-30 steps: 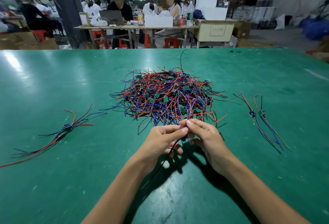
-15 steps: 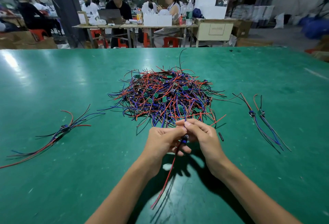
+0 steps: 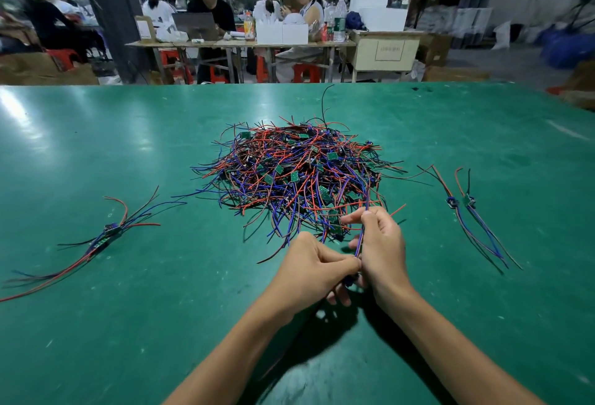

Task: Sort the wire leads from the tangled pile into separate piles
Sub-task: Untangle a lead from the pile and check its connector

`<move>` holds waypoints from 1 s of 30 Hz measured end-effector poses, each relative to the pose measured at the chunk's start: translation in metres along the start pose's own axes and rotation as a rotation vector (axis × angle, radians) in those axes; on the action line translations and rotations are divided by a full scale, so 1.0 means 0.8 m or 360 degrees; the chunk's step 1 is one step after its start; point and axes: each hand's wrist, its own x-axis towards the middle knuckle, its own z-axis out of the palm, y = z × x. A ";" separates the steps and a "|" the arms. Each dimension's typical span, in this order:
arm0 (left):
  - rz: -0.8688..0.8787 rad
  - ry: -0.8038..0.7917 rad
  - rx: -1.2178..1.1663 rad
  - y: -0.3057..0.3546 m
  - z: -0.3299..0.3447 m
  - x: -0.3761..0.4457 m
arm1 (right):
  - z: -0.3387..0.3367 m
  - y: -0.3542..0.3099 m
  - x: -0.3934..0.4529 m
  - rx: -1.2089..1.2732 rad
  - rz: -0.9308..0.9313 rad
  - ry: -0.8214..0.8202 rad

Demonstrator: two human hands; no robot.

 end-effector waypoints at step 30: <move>-0.0314 0.0545 -0.1438 0.010 -0.047 0.011 | -0.017 -0.011 -0.010 -0.0170 -0.0537 -0.0773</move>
